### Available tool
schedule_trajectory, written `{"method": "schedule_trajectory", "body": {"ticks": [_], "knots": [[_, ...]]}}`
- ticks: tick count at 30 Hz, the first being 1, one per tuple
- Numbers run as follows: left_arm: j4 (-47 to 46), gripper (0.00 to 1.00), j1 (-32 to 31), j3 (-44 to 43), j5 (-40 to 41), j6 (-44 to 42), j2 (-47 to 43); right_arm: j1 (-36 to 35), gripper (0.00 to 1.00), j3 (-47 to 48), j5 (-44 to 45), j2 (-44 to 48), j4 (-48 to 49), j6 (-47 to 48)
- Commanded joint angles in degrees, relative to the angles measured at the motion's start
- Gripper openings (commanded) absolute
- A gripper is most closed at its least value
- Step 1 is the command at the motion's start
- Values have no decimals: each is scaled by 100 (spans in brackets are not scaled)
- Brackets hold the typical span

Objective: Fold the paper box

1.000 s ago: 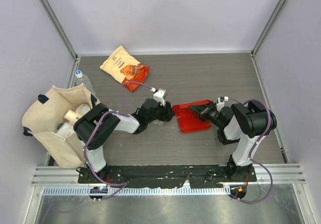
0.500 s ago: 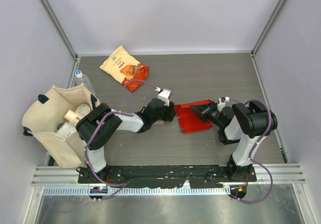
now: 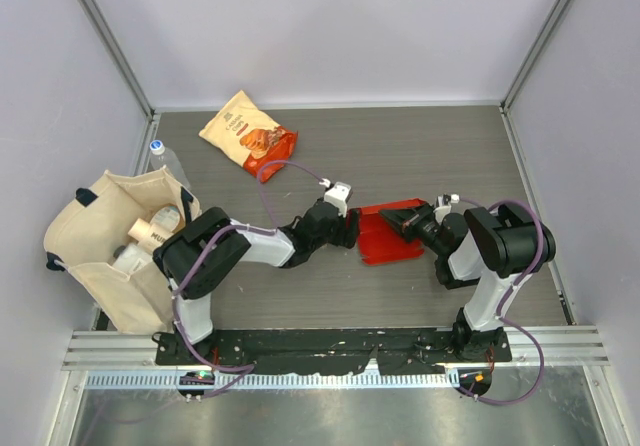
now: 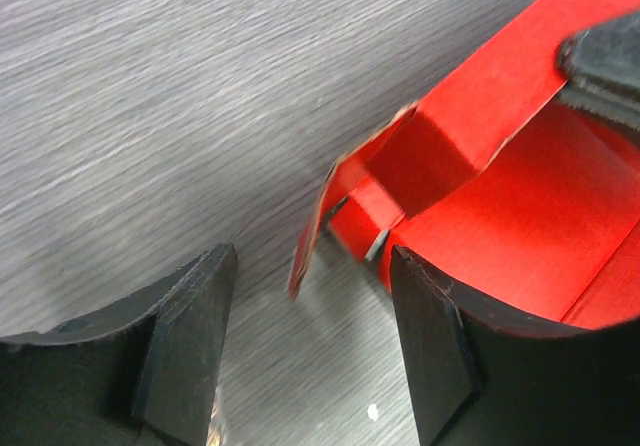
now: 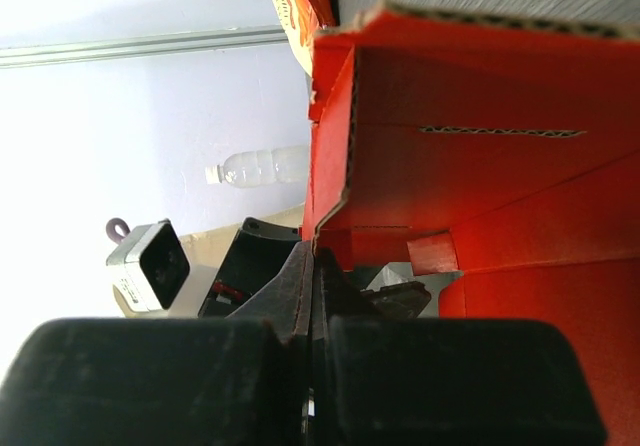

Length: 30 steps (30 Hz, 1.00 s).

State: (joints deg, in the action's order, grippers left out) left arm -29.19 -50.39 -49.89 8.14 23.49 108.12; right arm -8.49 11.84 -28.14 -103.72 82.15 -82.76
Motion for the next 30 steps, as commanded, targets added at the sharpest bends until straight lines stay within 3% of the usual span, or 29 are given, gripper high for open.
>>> {"method": "schedule_trajectory", "body": {"ticks": [1, 3, 4, 6, 16, 24, 30], "knots": [[-227, 70, 12, 566, 398, -125, -484, 49, 1, -129, 213, 124, 1005, 155], [-219, 68, 3, 612, 539, -168, -476, 49, 1, -129, 221, 150, 961, 181], [-149, 60, 3, 534, 539, -204, -441, 49, 1, -120, 230, 142, 943, 199], [-34, 53, 12, 445, 574, -178, -300, 41, 1, -129, 256, 142, 926, 190], [168, 52, 12, -292, 548, -72, 192, -21, 1, -129, 370, 159, 847, 146], [300, 59, -6, -680, 399, -98, 333, -153, 1, -120, 485, 168, 820, 129], [379, 51, -15, -602, 399, -186, 272, -170, 1, -129, 520, 221, 750, 111]]}}
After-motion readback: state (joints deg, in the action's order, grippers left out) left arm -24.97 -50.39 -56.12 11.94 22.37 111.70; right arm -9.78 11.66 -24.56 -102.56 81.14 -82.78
